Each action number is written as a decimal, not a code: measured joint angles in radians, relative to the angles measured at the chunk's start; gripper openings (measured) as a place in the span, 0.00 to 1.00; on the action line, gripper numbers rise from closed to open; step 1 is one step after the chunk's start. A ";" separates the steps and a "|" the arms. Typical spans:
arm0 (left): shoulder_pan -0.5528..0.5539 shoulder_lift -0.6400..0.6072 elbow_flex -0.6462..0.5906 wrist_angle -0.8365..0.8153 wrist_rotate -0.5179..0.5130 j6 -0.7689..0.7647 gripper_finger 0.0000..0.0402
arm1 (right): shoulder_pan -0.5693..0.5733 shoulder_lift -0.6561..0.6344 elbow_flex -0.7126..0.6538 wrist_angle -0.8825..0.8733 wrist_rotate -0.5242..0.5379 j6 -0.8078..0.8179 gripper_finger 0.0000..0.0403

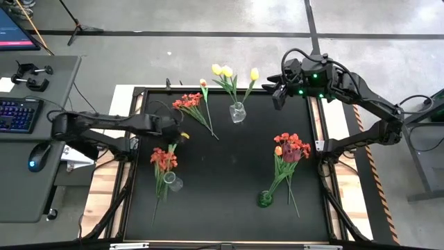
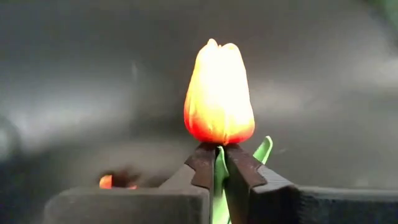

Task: Sort flowers into vase by color
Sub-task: Put the left orange tulip into the bottom transparent vase, then put the top orange tulip into the bottom transparent vase

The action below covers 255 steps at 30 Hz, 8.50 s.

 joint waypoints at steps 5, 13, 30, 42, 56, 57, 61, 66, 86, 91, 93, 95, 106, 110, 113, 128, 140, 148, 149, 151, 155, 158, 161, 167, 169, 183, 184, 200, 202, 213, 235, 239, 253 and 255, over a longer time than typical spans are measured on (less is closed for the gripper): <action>0.000 -0.167 0.063 -0.001 -0.196 0.009 0.01 | 0.000 0.000 0.000 0.000 0.000 0.023 0.42; 0.000 -0.370 0.149 0.106 -0.405 0.149 0.00 | 0.000 0.000 0.000 0.000 0.067 0.087 0.42; 0.000 -0.430 0.150 0.783 -0.388 0.635 0.00 | 0.000 0.000 0.000 0.000 0.087 0.116 0.42; -0.023 -0.407 0.151 1.075 -0.092 0.754 0.00 | 0.010 0.000 0.000 -0.057 0.084 0.143 0.42; -0.229 -0.349 0.150 1.275 0.214 0.778 0.00 | 0.010 0.014 0.000 -0.097 0.075 0.270 0.42; -0.247 -0.352 0.150 1.272 0.218 0.770 0.00 | 0.010 0.015 0.000 -0.098 0.074 0.269 0.42; -0.305 -0.355 0.150 1.281 0.223 0.717 0.00 | 0.010 0.020 0.000 -0.115 0.051 0.209 0.42; -0.343 -0.328 0.150 1.325 0.214 0.713 0.00 | 0.010 0.021 0.000 -0.153 0.019 0.153 0.42; -0.351 -0.222 0.150 1.571 0.145 0.886 0.00 | 0.010 0.021 0.000 -0.202 -0.024 0.087 0.42; -0.351 -0.287 0.150 1.570 0.171 0.923 0.00 | 0.010 0.021 0.000 -0.159 -0.024 0.111 0.42; -0.351 -0.311 0.150 1.569 0.172 0.950 0.00 | 0.010 0.021 0.000 -0.135 -0.024 0.112 0.42; -0.351 -0.333 0.150 1.570 0.172 0.963 0.00 | 0.010 0.021 0.000 -0.116 -0.024 0.112 0.42; -0.351 -0.370 0.150 1.531 0.192 1.047 0.00 | 0.010 0.021 0.000 -0.151 -0.023 0.133 0.42; -0.362 -0.418 0.150 1.427 0.200 1.040 0.00 | 0.010 0.021 0.000 -0.151 -0.023 0.132 0.42; -0.388 -0.469 0.150 1.331 0.171 1.040 0.00 | 0.010 0.021 0.000 -0.151 -0.023 0.134 0.42; -0.412 -0.706 0.150 0.960 0.149 0.851 0.00 | 0.010 0.021 0.000 -0.151 0.020 0.159 0.42; -0.412 -0.853 0.152 0.799 0.136 0.770 0.00 | 0.010 0.027 0.000 -0.152 0.033 0.157 0.42; -0.412 -0.828 0.150 0.635 -0.004 0.809 0.00 | 0.010 0.063 0.000 -0.164 0.033 0.156 0.42; -0.412 -0.817 0.150 0.614 -0.009 0.809 0.00 | 0.010 0.069 0.000 -0.166 0.033 0.157 0.42; -0.412 -0.803 0.150 0.573 -0.012 0.804 0.00 | 0.010 0.077 0.000 -0.166 0.033 0.156 0.42; -0.412 -0.781 0.150 0.512 -0.028 0.778 0.00 | 0.010 0.081 0.000 -0.167 0.034 0.156 0.42; -0.412 -0.766 0.150 0.511 -0.063 0.786 0.00 | 0.010 0.079 0.000 -0.169 0.033 0.156 0.42; -0.412 -0.756 0.150 0.514 -0.071 0.812 0.00 | 0.010 0.078 0.000 -0.171 0.033 0.156 0.42; -0.412 -0.722 0.150 0.486 -0.104 0.831 0.00 | 0.010 0.077 0.000 -0.173 0.032 0.151 0.42; -0.412 -0.705 0.150 0.458 -0.114 0.826 0.00 | 0.010 0.077 0.000 -0.180 0.031 0.138 0.42; -0.487 -0.527 0.093 0.529 -0.135 0.644 0.00 | 0.010 0.076 0.000 -0.215 0.025 0.096 0.42; -0.505 -0.519 0.093 0.545 -0.154 0.654 0.00 | 0.010 0.076 0.000 -0.215 0.023 0.089 0.42; -0.825 -0.491 0.093 0.564 -0.591 0.655 0.00 | 0.010 0.076 0.000 -0.198 0.018 0.077 0.42; -0.837 -0.492 0.093 0.569 -0.608 0.640 0.00 | 0.010 0.076 0.000 -0.184 0.018 0.077 0.42; -0.841 -0.492 0.093 0.568 -0.553 0.648 0.02 | 0.010 0.076 0.000 -0.153 0.018 0.098 0.42; -0.840 -0.591 0.094 0.537 -0.333 0.480 0.36 | 0.010 0.076 0.000 -0.154 0.018 0.141 0.42; -0.840 -0.625 0.094 0.429 -0.224 0.378 0.44 | 0.010 0.076 0.000 -0.154 0.018 0.139 0.42; -0.840 -0.646 0.094 0.139 0.150 0.093 0.47 | 0.010 0.076 0.000 -0.154 0.018 0.162 0.42; -0.840 -0.646 0.094 0.119 0.165 0.086 0.47 | 0.010 0.076 0.000 -0.154 0.018 0.181 0.42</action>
